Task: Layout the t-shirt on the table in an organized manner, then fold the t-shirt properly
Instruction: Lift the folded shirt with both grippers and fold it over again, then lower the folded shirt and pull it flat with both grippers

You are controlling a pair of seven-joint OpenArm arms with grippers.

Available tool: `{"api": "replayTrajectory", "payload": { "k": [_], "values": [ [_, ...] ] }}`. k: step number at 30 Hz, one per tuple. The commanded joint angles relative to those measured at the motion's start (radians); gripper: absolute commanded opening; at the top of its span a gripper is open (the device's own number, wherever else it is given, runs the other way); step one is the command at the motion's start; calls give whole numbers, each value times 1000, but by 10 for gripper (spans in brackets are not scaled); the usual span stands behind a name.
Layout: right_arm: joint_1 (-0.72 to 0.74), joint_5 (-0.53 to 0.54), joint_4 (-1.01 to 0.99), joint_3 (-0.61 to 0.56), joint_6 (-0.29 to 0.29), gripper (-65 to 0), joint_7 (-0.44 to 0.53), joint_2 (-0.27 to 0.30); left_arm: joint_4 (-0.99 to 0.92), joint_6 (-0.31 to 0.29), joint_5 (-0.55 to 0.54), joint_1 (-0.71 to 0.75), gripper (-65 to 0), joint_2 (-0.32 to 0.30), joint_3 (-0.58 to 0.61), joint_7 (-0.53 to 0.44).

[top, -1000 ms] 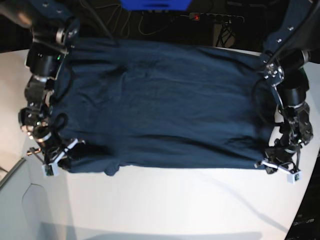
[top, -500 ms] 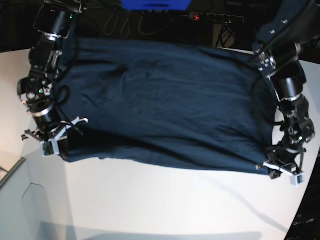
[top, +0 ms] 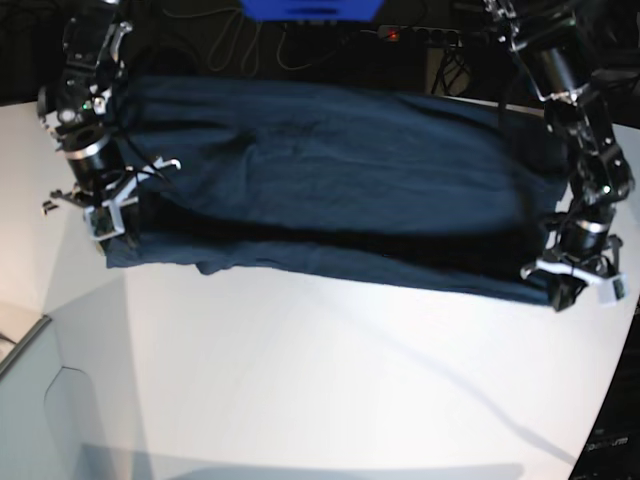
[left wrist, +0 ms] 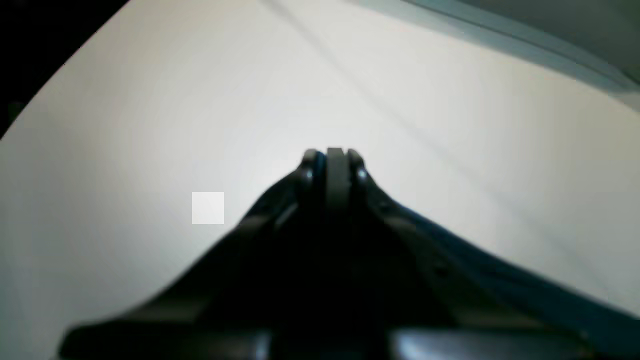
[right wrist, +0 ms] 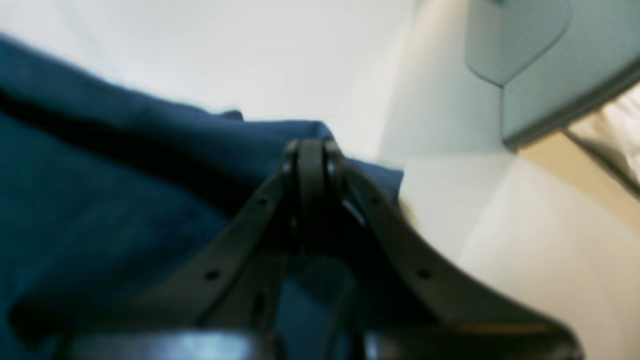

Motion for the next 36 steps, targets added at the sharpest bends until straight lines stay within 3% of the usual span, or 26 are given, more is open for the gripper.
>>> {"api": "replayTrajectory", "payload": {
  "k": [1,14,21,27,36],
  "values": [
    [-9,15,35,1,-1,-650,30,5,38,-10,-34,-1,-649,-13,-1,-30],
    [-224,16,107,-3,-1,-650,33,-41,38,-10,-54,117,-649,-33,-2,-31],
    [-273,16,107,-5,-1,-650,45,-71,-120,-10,-54,70,-649,-62,-2,-37],
    [-316,16,105,0,-1,-650,151,-91,-120,-10,-54,71,-649,-65,-4,-36],
    [-312,16,87,55,-1,-650,160,-88,-128,-10,-54,79,-649,-118,-4,-33]
  ]
}}
